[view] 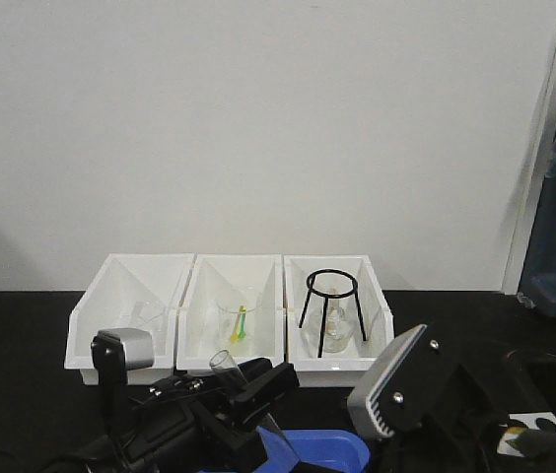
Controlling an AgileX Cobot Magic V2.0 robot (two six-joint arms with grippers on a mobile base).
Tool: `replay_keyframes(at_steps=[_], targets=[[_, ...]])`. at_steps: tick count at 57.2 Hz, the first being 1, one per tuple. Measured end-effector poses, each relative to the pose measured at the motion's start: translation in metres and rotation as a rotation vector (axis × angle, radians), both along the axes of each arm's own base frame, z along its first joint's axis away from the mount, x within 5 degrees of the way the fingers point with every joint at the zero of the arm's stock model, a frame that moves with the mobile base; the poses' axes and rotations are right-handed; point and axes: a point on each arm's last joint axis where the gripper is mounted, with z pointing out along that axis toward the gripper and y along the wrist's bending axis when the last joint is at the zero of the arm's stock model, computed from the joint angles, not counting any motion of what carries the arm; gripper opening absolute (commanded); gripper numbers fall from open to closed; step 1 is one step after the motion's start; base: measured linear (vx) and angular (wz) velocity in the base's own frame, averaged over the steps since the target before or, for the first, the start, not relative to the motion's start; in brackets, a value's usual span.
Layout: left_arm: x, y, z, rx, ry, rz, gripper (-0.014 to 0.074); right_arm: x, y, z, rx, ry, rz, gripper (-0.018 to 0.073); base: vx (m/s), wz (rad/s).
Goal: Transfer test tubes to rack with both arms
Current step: 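Bring the held tube to the right gripper and grasp it there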
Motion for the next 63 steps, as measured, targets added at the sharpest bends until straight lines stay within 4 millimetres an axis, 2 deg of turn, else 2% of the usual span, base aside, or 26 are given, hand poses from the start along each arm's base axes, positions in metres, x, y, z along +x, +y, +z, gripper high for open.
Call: replay_keyframes(at_steps=[11,18,49,63], targets=[[-0.004,-0.004,-0.001,0.024,-0.041,-0.065,-0.0004,0.02,0.01,0.002,0.004,-0.011,-0.023,0.0515,0.0,0.0],[-0.005,-0.004,-0.001,0.023,-0.044,-0.068,-0.0004,0.026,0.016,-0.002,-0.004,0.01,-0.011,0.0515,0.0,0.0],[-0.005,-0.004,-0.001,0.006,-0.019,-0.078,-0.0004,0.035,0.025,-0.022,-0.043,0.084,0.009,0.0515,0.0,0.0],[-0.008,-0.006,-0.002,0.027,-0.03,-0.109,-0.0004,0.036,0.026,-0.025,-0.045,0.101,0.014,0.0466,0.0,0.0]])
